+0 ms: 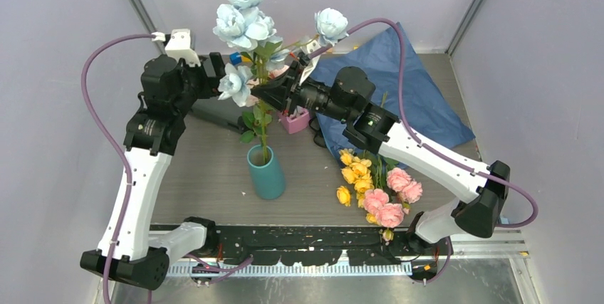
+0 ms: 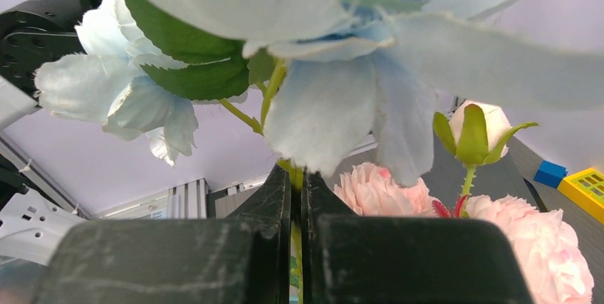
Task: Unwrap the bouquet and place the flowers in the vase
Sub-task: Insert the fake flower into the vase, then pick up the fake flower from the wrapping paper.
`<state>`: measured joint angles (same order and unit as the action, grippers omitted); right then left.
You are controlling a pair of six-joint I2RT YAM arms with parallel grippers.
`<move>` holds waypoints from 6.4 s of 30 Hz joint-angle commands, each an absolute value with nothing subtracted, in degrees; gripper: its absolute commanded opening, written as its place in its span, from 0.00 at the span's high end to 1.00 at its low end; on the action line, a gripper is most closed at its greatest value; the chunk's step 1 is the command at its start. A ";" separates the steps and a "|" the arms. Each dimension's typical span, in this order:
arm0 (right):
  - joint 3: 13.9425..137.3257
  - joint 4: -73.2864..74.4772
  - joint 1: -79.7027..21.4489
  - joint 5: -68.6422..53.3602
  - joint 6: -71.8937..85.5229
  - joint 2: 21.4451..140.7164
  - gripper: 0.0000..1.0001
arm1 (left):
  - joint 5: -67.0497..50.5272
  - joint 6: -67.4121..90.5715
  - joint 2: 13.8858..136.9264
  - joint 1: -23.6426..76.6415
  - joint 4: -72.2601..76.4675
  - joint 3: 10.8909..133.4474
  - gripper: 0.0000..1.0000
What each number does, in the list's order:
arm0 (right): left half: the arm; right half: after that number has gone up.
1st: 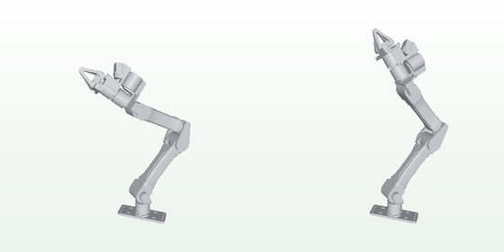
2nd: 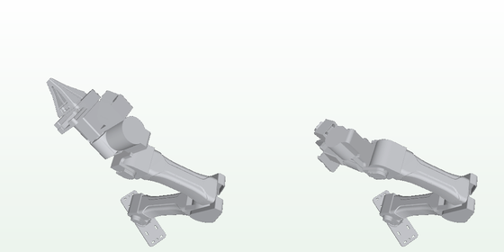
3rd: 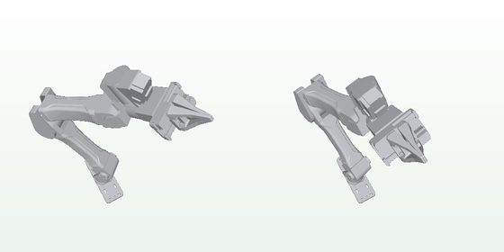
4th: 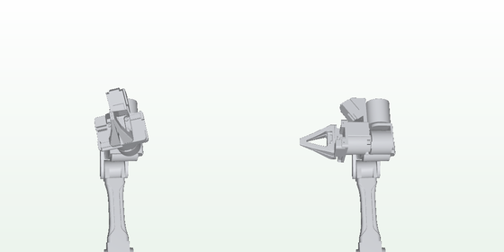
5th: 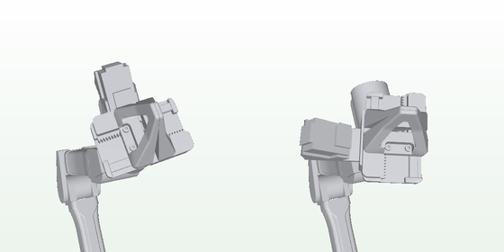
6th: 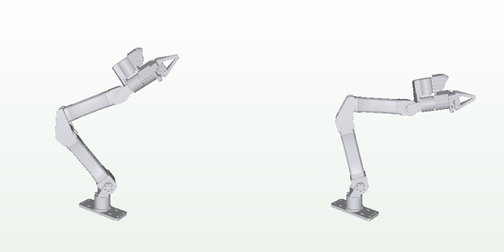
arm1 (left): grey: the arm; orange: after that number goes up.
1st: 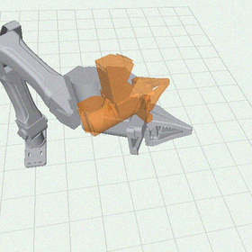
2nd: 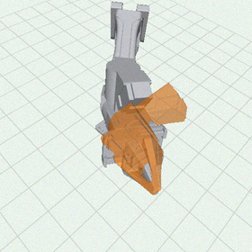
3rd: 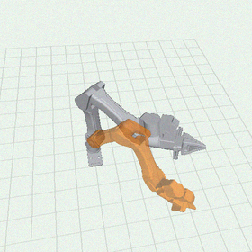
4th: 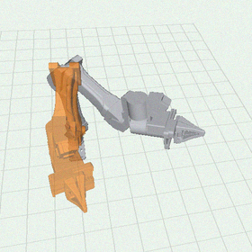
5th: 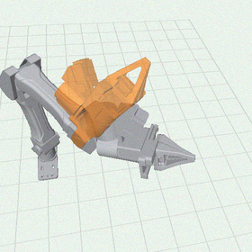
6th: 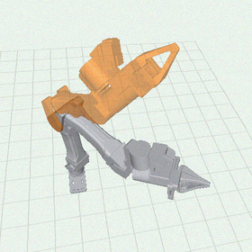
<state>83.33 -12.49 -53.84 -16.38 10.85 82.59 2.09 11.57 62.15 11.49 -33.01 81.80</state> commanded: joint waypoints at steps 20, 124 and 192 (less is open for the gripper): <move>68.66 -21.66 -60.15 -7.88 11.63 81.02 1.00 | 6.77 10.64 55.38 11.07 -35.16 78.75 0.01; 54.17 35.18 -5.41 -3.13 28.00 75.02 0.42 | -21.25 11.26 60.57 11.07 -32.95 88.34 0.03; 67.79 48.81 -4.65 -3.96 21.62 75.37 1.00 | -14.31 4.63 56.01 11.07 -35.93 84.40 0.02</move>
